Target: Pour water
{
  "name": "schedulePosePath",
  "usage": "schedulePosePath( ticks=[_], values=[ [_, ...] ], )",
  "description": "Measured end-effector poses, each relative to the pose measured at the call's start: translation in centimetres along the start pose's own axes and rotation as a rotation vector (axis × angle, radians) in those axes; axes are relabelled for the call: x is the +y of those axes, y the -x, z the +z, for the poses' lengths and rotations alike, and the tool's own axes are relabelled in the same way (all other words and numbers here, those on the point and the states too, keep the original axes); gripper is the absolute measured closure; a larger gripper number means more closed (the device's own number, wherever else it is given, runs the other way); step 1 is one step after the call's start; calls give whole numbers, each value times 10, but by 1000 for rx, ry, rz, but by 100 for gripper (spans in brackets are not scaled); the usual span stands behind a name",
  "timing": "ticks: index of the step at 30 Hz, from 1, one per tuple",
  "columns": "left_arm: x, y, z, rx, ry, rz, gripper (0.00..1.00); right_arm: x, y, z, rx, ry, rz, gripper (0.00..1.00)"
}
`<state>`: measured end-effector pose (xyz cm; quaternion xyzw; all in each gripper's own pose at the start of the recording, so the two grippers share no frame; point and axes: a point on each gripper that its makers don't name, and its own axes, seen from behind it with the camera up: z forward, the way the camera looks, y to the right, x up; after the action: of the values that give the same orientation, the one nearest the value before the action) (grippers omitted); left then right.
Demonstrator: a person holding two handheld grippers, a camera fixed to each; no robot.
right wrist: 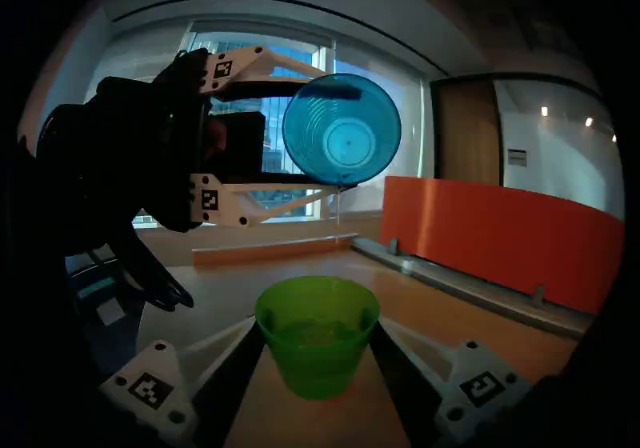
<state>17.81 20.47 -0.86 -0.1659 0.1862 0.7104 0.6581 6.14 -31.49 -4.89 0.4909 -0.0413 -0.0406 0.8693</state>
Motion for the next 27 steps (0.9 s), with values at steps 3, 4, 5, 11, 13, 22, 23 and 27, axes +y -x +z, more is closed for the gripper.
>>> schedulePosePath(
  ticks=[3, 4, 5, 11, 13, 22, 23, 27],
  values=[
    [0, -1, 0, 1, -2, -2, 19, 0, 0, 0, 0, 0, 0, 13],
    [0, 0, 0, 1, -2, -2, 19, 0, 0, 0, 0, 0, 0, 13],
    [0, 0, 0, 1, -3, -2, 19, 0, 0, 0, 0, 0, 0, 13],
    [-6, 3, 0, 2, -5, -15, 19, -2, -1, -1, 1, 1, -1, 12],
    [-8, 4, 0, 5, -4, -36, 19, -3, -1, -2, 2, 1, -1, 13],
    [0, 16, 3, 1, 9, -223, 19, -4, -3, -5, 6, 8, 0, 12],
    [1, 18, 4, 0, 9, -248, 19, -4, -3, -5, 7, 9, 0, 13],
    [7, 27, 6, -6, 14, -373, 19, -2, -3, -6, 11, 13, 4, 13]
  ],
)
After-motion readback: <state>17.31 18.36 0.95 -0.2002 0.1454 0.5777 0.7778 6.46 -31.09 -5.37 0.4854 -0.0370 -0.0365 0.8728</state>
